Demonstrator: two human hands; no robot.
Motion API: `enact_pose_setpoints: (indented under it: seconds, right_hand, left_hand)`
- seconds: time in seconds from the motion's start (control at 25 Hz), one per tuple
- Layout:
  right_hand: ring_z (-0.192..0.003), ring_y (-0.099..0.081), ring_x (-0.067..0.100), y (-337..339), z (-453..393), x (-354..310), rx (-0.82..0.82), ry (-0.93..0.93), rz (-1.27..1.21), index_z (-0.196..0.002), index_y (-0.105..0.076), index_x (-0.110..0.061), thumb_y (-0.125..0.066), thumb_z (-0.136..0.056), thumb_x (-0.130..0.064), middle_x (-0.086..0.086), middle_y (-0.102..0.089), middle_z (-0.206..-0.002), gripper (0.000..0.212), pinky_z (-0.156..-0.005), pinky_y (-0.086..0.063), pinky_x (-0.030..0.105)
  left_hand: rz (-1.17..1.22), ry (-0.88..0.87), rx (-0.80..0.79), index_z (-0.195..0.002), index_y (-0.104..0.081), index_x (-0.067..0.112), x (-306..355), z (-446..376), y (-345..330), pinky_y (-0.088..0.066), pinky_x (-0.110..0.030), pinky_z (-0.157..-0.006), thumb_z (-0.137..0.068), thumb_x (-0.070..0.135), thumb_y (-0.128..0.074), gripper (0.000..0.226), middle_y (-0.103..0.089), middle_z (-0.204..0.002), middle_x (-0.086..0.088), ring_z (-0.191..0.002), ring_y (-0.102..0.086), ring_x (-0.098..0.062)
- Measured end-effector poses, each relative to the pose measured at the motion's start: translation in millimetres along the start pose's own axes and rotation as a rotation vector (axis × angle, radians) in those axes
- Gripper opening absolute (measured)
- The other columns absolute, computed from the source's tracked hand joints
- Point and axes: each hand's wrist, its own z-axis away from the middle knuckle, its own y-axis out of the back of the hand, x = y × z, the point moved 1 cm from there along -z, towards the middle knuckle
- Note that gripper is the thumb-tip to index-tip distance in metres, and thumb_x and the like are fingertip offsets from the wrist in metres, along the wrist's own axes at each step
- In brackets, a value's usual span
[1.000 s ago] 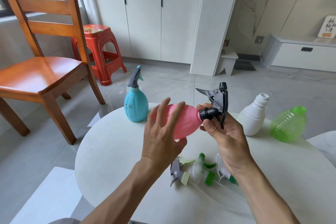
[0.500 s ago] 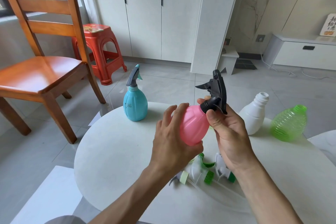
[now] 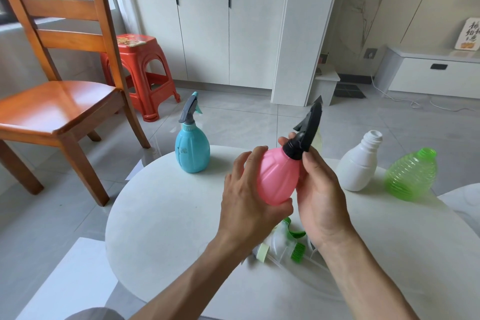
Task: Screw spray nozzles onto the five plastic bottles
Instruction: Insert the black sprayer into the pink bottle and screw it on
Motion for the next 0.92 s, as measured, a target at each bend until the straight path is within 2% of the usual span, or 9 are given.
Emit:
enact_pose_setpoints:
  seconds: [0.12, 0.24, 0.36, 0.52, 0.6, 0.76, 0.84, 0.92]
  right_hand:
    - [-0.108, -0.065, 0.016, -3.6, 0.1, 1.0, 0.016, 0.011, -0.009, -0.12, -0.064, -0.009, -0.063, -0.088, -0.028, 0.004, -0.073, -0.116, 0.037, -0.096, -0.05, 0.036]
    - [-0.101, -0.065, 0.015, -6.4, 2.2, 5.1, 0.021, -0.019, -0.021, -0.111, -0.062, -0.022, -0.067, -0.085, -0.033, -0.003, -0.072, -0.107, 0.028, -0.082, -0.054, 0.035]
    - [-0.107, -0.06, 0.022, -7.0, 2.2, 4.1, 0.026, -0.026, -0.022, -0.107, -0.062, -0.024, -0.07, -0.082, -0.037, 0.001, -0.068, -0.11, 0.029, -0.085, -0.05, 0.043]
    - [-0.11, -0.063, 0.016, -4.4, 2.0, -0.3, -0.032, 0.003, 0.051, -0.105, -0.072, -0.024, -0.077, -0.079, -0.043, 0.002, -0.071, -0.116, 0.033, -0.096, -0.051, 0.037]
    - [-0.113, -0.064, 0.016, -3.1, 1.7, -1.2, -0.009, 0.012, 0.056, -0.106, -0.073, -0.025, -0.083, -0.073, -0.042, 0.003, -0.072, -0.12, 0.039, -0.1, -0.049, 0.039]
    - [-0.105, -0.068, 0.021, 1.5, -0.6, 2.1, 0.074, 0.076, 0.146, -0.099, -0.072, -0.021, -0.086, -0.067, -0.033, 0.0, -0.075, -0.104, 0.037, -0.105, -0.046, 0.053]
    - [-0.111, -0.066, 0.021, 3.2, -1.0, 4.2, 0.025, 0.079, 0.18, -0.103, -0.073, -0.024, -0.08, -0.072, -0.035, 0.001, -0.075, -0.111, 0.034, -0.105, -0.046, 0.051]
    - [-0.125, -0.06, 0.021, 6.6, -1.5, 2.0, -0.069, 0.022, 0.099, -0.119, -0.07, -0.022, -0.073, -0.08, -0.036, 0.005, -0.07, -0.127, 0.041, -0.108, -0.042, 0.043]
  left_hand:
    - [0.038, -0.004, -0.007, -0.138, -0.031, 0.043, -0.2, 0.8, -0.1, -0.04, -0.018, -0.079, -0.053, 0.044, -0.079, 0.098, -0.042, -0.131, 0.019, -0.105, -0.05, -0.008]
    - [0.047, -0.017, 0.008, -0.14, -0.031, 0.041, 0.3, 0.2, 1.2, -0.043, -0.023, -0.086, -0.054, 0.046, -0.078, 0.099, -0.043, -0.136, 0.016, -0.108, -0.049, -0.007]
    - [0.043, -0.045, 0.023, -0.14, -0.032, 0.039, 1.1, -2.2, 3.1, -0.046, -0.026, -0.087, -0.054, 0.044, -0.08, 0.098, -0.042, -0.137, 0.015, -0.108, -0.049, -0.007]
    - [0.058, -0.074, -0.012, -0.137, -0.031, 0.044, 1.5, -3.9, 2.8, -0.05, -0.026, -0.086, -0.052, 0.04, -0.083, 0.1, -0.04, -0.135, 0.019, -0.108, -0.049, -0.004]
    - [0.082, -0.073, -0.037, -0.136, -0.032, 0.045, 0.5, -2.8, 1.6, -0.051, -0.026, -0.085, -0.051, 0.039, -0.084, 0.1, -0.041, -0.133, 0.021, -0.109, -0.05, -0.002]
    - [0.108, -0.076, -0.099, -0.135, -0.037, 0.046, -2.8, -0.2, -1.7, -0.053, -0.028, -0.084, -0.052, 0.039, -0.087, 0.098, -0.042, -0.13, 0.021, -0.11, -0.052, -0.005]
    - [0.124, -0.057, -0.111, -0.135, -0.037, 0.046, -4.5, -1.8, -0.7, -0.052, -0.023, -0.082, -0.051, 0.04, -0.087, 0.098, -0.044, -0.128, 0.021, -0.109, -0.052, -0.002]
    - [0.143, -0.028, -0.106, -0.135, -0.036, 0.045, -5.5, -5.2, 2.3, -0.05, -0.018, -0.079, -0.051, 0.04, -0.087, 0.099, -0.045, -0.126, 0.02, -0.107, -0.051, 0.003]
